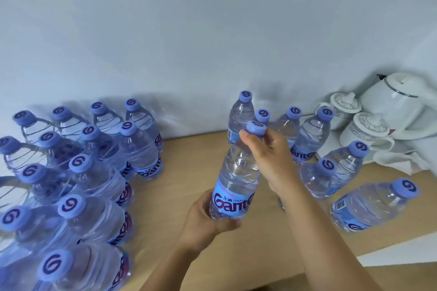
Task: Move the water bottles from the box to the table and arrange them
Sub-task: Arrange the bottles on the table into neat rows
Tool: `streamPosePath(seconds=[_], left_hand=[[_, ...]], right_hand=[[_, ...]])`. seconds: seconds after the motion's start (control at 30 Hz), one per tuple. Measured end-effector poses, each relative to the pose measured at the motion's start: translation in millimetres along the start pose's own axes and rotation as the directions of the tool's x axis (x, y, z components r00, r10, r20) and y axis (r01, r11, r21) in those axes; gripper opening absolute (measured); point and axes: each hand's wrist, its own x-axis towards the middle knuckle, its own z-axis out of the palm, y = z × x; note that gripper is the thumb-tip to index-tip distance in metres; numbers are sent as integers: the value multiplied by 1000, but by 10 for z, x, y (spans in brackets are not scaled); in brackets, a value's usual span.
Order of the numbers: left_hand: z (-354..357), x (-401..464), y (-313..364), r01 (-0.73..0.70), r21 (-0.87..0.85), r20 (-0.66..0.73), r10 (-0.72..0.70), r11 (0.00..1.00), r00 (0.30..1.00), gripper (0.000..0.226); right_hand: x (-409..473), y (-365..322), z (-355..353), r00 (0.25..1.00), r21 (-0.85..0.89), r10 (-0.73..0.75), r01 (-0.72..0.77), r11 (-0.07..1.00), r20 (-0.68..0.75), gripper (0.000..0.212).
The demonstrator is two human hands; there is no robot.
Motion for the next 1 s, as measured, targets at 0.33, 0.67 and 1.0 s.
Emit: streamPosePath(seconds=[0.33,0.67,1.0], left_hand=[[-384,-289,-114,-40,-120,-236,11,992,972,54],[-645,-378,-315,18,-199,-572,-131,980,810,58],[-907,-210,-252,54,-252,-487,-175,966,856,60]], right_hand=[[-12,10,444,878,-376,131,59,925,460,69],[-38,275,1498,823,-302,53,147,942,566,52],[-136,514,1822,855,-327,-31,231,916,518,55]])
